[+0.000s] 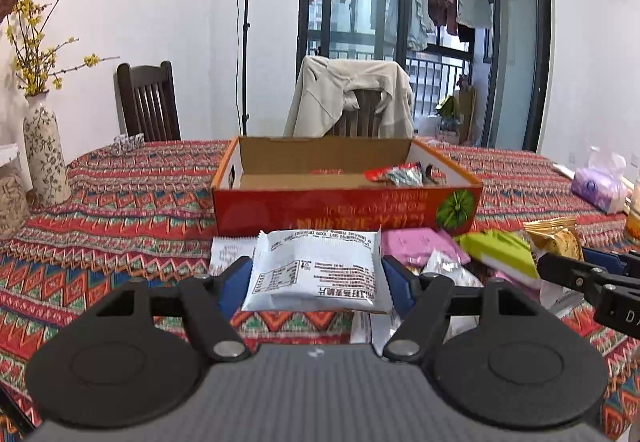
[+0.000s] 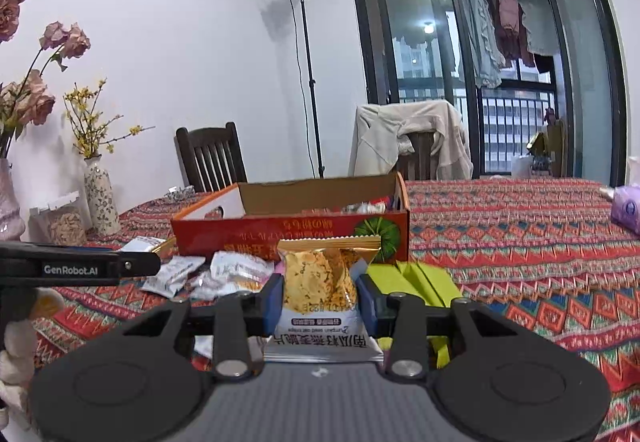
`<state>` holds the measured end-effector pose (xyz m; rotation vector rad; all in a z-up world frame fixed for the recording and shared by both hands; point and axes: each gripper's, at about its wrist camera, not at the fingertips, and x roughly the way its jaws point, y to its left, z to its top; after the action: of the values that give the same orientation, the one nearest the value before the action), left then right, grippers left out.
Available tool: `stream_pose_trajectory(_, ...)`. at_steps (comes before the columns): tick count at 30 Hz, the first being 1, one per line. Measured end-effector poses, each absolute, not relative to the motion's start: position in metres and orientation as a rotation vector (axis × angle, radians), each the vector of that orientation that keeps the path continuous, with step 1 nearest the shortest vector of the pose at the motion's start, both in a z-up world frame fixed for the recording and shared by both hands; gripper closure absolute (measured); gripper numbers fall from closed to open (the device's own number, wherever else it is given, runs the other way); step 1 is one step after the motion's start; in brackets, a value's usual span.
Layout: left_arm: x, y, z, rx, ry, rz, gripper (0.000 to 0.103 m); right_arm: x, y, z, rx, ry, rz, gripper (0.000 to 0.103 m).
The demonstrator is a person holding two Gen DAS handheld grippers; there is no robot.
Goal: Organize snacks
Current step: 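Carry both packets over the orange box and release them inside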
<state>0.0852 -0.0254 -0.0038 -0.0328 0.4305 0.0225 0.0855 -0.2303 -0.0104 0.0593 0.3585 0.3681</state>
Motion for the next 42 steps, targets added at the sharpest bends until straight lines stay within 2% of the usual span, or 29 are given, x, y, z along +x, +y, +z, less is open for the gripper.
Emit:
stream_pose_trajectory(11, 0.130, -0.018, 0.029, -0.050, 0.371, 0.034, 0.032, 0.127, -0.209, 0.025, 0.027, 0.287, 0.375, 0.064)
stream_pose_trajectory(25, 0.213, -0.007, 0.048, -0.084, 0.330, 0.068, 0.032, 0.232, -0.164, 0.060, 0.035, 0.261, 0.335, 0.064)
stream_pose_trajectory(33, 0.266, 0.009, 0.035, -0.133, 0.330, 0.151, 0.032, 0.296, -0.146, 0.044, 0.060, 0.336, 0.260, 0.064)
stream_pose_trajectory(42, 0.283, 0.020, 0.008, -0.147, 0.392, 0.175, 0.032, 0.315, -0.149, 0.010, 0.081, 0.405, 0.258, 0.064)
